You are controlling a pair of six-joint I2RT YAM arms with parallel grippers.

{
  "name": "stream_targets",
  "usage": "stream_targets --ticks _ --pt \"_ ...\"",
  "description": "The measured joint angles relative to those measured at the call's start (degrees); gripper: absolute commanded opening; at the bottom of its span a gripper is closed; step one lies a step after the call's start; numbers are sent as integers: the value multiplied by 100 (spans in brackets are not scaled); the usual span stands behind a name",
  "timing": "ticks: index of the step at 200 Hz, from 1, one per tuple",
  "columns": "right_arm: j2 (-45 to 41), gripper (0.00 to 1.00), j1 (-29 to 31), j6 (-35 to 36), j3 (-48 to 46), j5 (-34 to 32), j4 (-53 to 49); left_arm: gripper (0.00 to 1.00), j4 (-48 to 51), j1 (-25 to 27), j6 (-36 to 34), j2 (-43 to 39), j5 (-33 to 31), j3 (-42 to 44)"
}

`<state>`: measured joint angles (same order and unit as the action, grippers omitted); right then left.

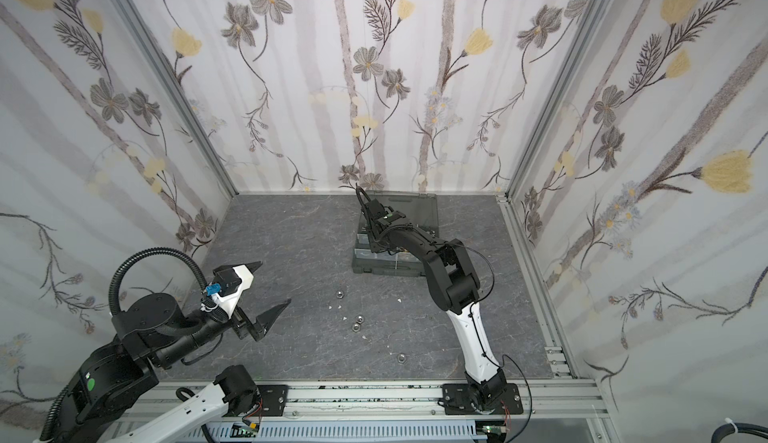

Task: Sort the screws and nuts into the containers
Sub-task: 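Carry the hex nut with the right gripper over the organizer, then open the right gripper to drop the hex nut into the compartment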

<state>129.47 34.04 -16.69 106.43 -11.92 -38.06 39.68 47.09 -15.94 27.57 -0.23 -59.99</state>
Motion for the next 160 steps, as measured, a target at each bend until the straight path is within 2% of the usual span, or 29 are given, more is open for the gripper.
stream_targets --ticks 51,74,100,134,160 --pt "9 26 0 94 7 -2 -2 100 -4 0 -20 70 2 -13" --pt "-92 36 2 133 7 9 -96 100 -9 0 -26 96 2 -37" --pt "-334 41 9 210 4 31 -212 100 -44 0 -35 90 4 -52" --pt "-831 41 46 269 -295 101 -361 100 -44 0 -39 13 7 -52" --pt "-1593 43 210 175 -1005 68 -481 100 -44 0 -50 -22 44 -50"
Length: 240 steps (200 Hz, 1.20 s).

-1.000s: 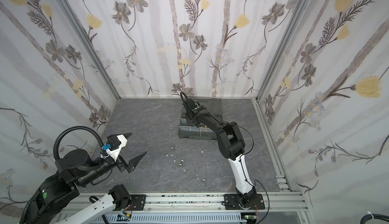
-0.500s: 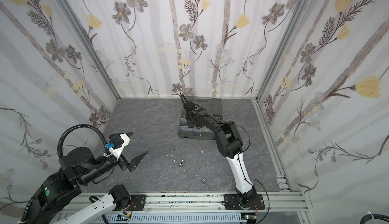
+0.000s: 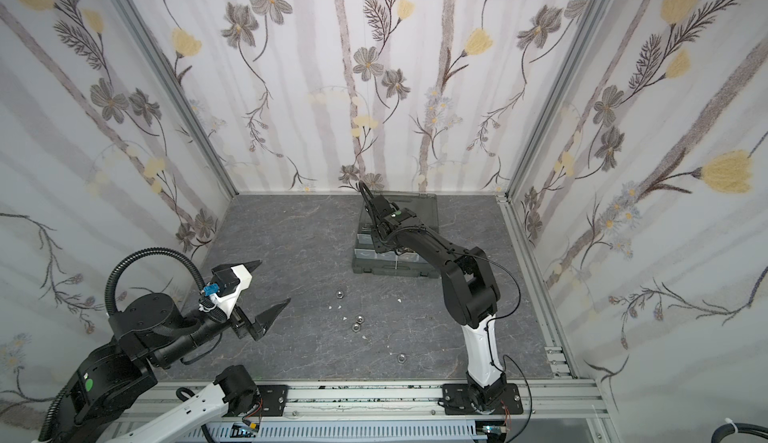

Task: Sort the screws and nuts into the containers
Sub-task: 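Open the right gripper to drop the hex nut into the compartment, then move the right gripper to another silver hex nut on the table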

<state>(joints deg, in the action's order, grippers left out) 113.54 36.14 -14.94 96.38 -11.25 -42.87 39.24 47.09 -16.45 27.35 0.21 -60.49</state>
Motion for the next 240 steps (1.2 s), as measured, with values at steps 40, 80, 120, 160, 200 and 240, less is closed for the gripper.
stream_targets --ticks 40,80,120,160,200,240 --pt "-1574 42 675 -664 -1659 -85 -352 100 -2 0 0 -81 28 85" --pt "-2994 44 1814 -1821 -3165 249 -682 100 4 0 2 -92 46 98" --pt "-3746 46 2559 -3303 -4385 658 -603 100 7 2 7 -83 94 59" --pt "-4046 48 3005 -4601 -5132 778 -334 100 4 2 13 -96 114 63" --pt "-3939 49 3180 -5178 -5362 787 133 100 2 7 11 -101 151 79" --pt "-3510 49 3215 -5257 -5412 796 192 100 4 11 11 -68 149 57"
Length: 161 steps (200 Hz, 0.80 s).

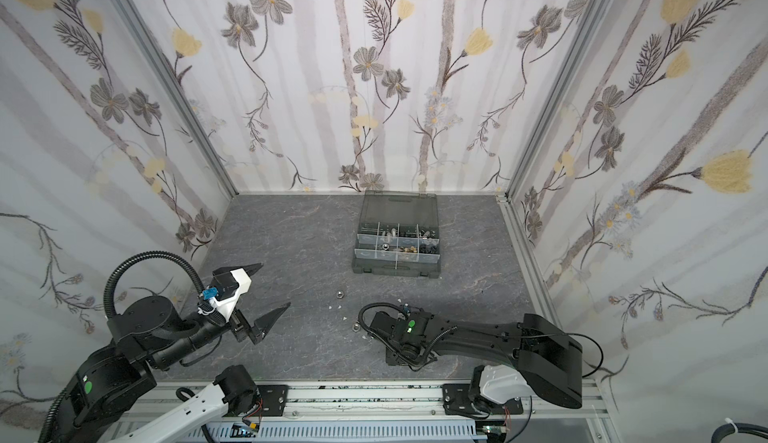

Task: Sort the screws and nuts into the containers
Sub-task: 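Move the right gripper to another silver hex nut on the table, then close the right gripper on the silver hex nut, then carry the hex nut with the right gripper over the organizer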

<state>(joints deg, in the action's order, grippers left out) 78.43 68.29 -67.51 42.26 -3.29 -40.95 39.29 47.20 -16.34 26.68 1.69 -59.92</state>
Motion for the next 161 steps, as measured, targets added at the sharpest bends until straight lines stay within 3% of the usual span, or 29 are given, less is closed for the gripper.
stream_targets --ticks 56,161 --pt "291 48 0 20 4 -7 33 100 2 0 -4 2 -15 -20" --pt "697 29 0 271 70 -2 160 100 2 0 -17 11 -59 -9"
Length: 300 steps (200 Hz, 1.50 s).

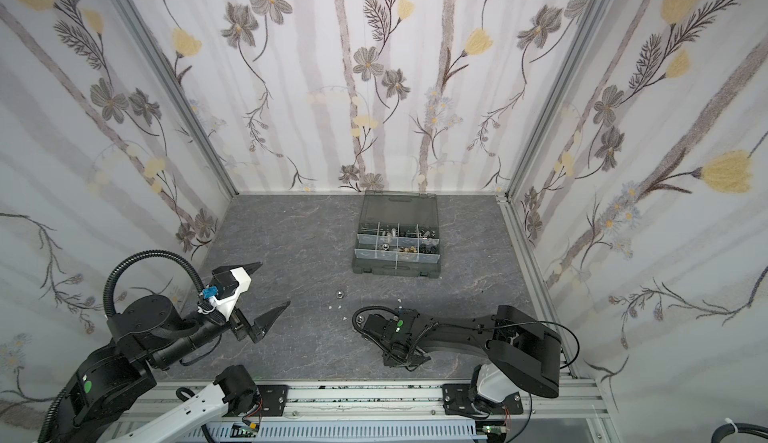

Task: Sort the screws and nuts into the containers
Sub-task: 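Carry the hex nut with the right gripper over the organizer, then open the right gripper to drop the hex nut into the compartment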

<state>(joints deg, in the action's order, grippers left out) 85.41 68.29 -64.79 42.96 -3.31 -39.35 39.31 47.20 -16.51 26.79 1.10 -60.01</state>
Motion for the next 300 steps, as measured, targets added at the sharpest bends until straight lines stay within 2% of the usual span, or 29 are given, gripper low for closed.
stream_targets --ticks 61,97,149,225,300 --pt "-33 23 -85 203 15 70 -9 100 -2 0 -2 22 -7 15" --pt "116 21 -446 629 546 31 -133 100 -4 0 -2 50 -7 15" --pt "533 20 -1364 1845 1945 -308 -629 100 -4 0 -2 50 -85 26" --pt "2151 20 -2555 3832 4551 -905 -1137 100 -4 0 -20 96 -136 28" --pt "3499 20 -3198 4616 6092 -1032 -719 100 -4 0 -46 129 -157 28"
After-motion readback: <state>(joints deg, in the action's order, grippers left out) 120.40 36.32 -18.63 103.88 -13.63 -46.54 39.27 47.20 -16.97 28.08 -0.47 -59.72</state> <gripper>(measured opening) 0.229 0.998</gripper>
